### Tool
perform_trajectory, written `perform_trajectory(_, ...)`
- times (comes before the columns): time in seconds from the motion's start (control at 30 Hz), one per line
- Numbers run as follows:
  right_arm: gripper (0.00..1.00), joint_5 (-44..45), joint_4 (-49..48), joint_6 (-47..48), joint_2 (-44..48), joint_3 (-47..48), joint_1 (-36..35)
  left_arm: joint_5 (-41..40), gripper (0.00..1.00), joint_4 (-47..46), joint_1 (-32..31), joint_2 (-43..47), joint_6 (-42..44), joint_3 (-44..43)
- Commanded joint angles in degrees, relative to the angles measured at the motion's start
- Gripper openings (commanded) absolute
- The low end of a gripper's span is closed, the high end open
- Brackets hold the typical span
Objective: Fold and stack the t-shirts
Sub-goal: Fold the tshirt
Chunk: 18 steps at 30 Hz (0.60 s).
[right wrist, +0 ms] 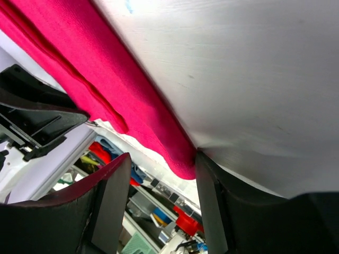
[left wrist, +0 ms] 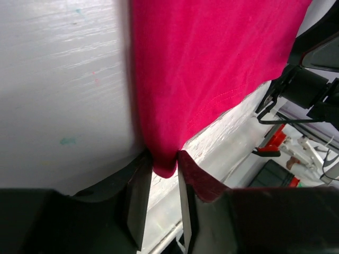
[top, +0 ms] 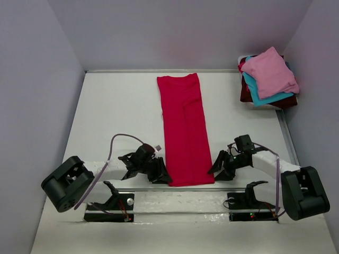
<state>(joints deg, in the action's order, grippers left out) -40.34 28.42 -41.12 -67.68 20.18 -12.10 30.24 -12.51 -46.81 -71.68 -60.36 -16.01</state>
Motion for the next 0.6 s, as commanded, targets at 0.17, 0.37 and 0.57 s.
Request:
perform_trajectory(0.17,0.40,4.0,3.0,2.2,2.6,-0.4,-0.2,-1.8,0.28,3.4,-0.8,-1.4,2.3,-1.9)
perform_trajectory(0.37,0.33,3.2,1.3,2.1,1.1,-0.5,-0.2,-2.1,0.24,4.1,-0.8,-0.7,2.4,-2.0)
perform_trajectory(0.57,0.33,1.8,0.0,2.5,-0.1,-1.4,-0.2,-2.2,0.24,4.3,-0.8,-0.8,2.6,-1.9)
